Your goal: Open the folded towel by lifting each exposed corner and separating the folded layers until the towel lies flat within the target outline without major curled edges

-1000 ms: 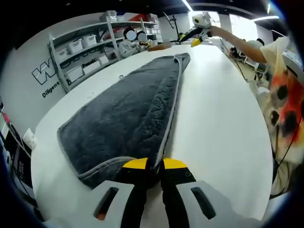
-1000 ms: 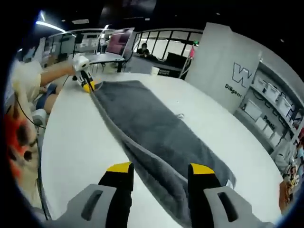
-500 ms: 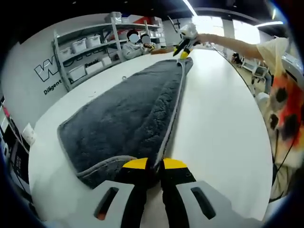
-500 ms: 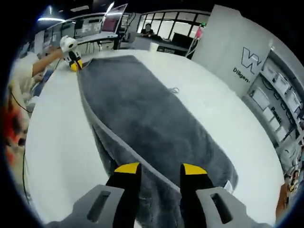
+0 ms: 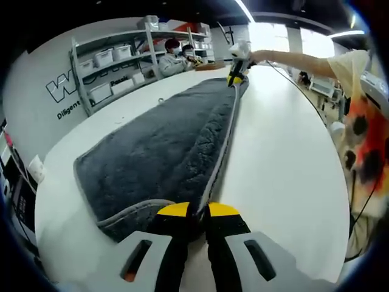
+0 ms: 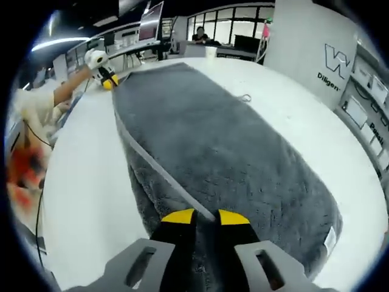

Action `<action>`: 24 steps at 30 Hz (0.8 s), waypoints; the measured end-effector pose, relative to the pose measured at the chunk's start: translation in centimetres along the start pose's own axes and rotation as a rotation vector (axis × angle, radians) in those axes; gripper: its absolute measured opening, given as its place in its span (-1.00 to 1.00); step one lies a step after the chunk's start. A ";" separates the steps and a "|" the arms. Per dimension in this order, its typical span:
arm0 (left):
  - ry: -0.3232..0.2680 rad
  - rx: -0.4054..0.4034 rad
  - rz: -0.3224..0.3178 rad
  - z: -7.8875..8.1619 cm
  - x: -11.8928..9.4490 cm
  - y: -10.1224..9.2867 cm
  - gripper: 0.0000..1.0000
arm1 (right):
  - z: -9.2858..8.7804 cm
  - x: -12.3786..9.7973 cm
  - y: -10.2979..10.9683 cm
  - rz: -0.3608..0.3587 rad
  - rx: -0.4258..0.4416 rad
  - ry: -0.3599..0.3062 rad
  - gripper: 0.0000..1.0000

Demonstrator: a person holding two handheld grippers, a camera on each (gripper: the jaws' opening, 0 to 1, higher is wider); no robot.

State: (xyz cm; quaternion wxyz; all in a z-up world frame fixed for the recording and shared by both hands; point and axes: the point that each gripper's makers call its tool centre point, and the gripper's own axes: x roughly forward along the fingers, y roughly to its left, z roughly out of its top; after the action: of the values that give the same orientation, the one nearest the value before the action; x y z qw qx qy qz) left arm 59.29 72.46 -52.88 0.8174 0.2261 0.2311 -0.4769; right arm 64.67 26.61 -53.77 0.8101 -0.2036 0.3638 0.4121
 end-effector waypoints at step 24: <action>-0.011 -0.010 0.036 0.1 0.1 0.0 -0.85 | -0.4 -1.4 2.0 -0.078 -0.117 -0.021 -1.00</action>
State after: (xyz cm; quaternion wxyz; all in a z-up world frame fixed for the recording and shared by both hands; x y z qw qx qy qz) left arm 59.34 72.34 -52.81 0.8281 0.2237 0.2249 -0.4622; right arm 62.32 26.80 -53.00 0.8161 -0.2603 0.3222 0.4031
